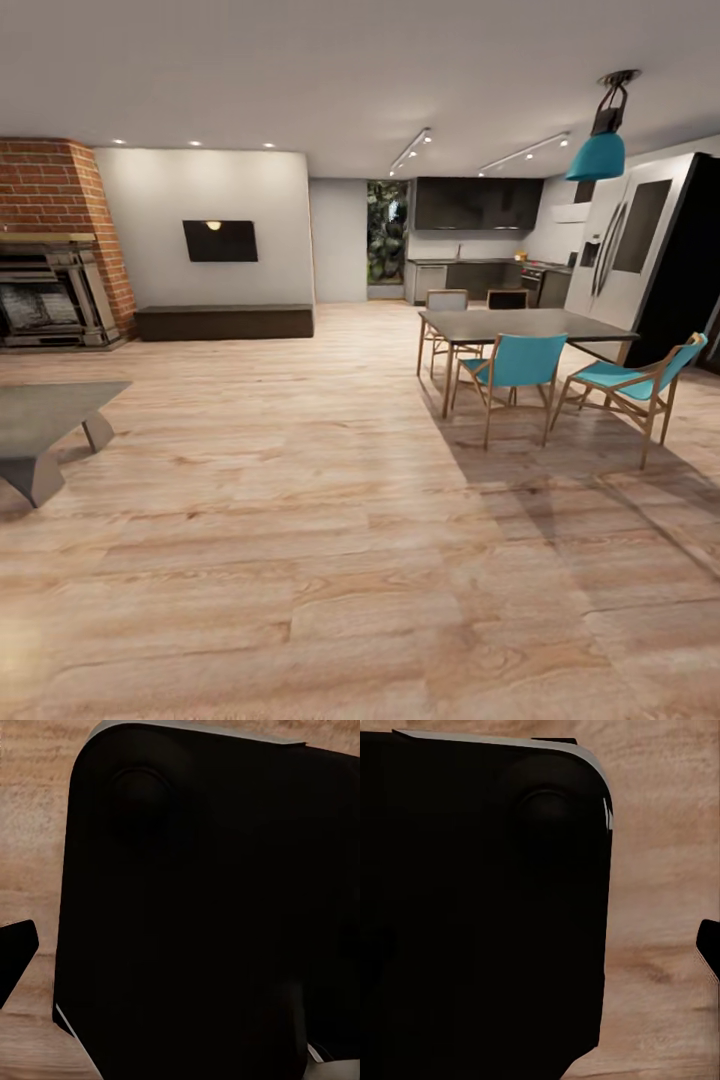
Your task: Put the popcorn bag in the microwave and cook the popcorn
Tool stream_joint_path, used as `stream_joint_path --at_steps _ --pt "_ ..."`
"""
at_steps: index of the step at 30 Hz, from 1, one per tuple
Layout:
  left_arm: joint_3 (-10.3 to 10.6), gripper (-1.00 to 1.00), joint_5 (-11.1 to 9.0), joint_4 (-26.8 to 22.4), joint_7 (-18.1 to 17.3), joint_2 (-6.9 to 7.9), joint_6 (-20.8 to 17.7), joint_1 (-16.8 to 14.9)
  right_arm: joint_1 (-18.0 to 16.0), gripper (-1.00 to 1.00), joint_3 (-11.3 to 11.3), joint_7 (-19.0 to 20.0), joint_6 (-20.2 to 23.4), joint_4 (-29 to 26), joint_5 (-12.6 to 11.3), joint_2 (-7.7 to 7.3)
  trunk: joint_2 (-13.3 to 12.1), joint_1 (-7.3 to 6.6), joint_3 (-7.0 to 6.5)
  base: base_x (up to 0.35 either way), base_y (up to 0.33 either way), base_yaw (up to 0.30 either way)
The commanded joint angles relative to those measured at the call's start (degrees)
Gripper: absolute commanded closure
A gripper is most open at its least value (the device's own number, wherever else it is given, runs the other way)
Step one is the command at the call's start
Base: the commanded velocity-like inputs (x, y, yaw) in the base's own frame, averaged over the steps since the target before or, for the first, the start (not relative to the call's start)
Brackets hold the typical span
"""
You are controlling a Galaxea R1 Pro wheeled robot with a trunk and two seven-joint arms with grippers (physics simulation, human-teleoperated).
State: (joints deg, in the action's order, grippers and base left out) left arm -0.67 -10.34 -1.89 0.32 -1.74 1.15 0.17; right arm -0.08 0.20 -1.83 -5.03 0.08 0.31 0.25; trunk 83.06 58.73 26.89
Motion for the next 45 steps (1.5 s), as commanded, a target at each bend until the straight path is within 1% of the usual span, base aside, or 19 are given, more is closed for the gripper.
stream_joint_path --at_steps 1,7,10,28,41,45 --pt "0.0 -1.0 -0.4 -0.1 0.0 -0.01 0.1 0.0 0.0 -1.0 0.0 -0.2 -0.2 0.0 0.0 0.01 0.0 0.0 0.04 0.0 0.0 0.278" --pt "0.0 -1.0 -0.4 -0.1 0.0 -0.01 0.1 0.0 0.0 -1.0 0.1 -0.2 -0.1 0.0 0.1 0.01 0.0 0.0 0.04 0.001 0.0 0.274" --pt "0.0 -1.0 -0.4 -0.1 0.0 -0.01 0.0 0.0 0.0 -1.0 0.1 -0.1 0.0 0.0 0.2 0.01 0.0 0.0 0.04 0.15 0.0 0.094" --pt "0.2 -1.0 -0.6 0.0 0.0 0.0 -0.4 0.0 0.0 -1.0 0.2 0.0 0.6 0.0 0.0 0.01 0.0 0.0 0.04 0.316 0.0 0.003" --pt "0.1 -1.0 -0.5 0.0 0.1 -0.01 -0.1 0.0 0.0 -1.0 -0.1 -0.1 0.7 0.0 -0.2 -0.04 0.0 0.0 0.04 0.322 0.0 0.0" --pt "0.1 -1.0 -0.6 0.0 0.1 -0.01 -0.4 0.0 0.0 -1.0 0.0 0.0 0.0 0.0 -0.1 0.0 0.0 0.0 0.04 0.322 0.0 0.0"
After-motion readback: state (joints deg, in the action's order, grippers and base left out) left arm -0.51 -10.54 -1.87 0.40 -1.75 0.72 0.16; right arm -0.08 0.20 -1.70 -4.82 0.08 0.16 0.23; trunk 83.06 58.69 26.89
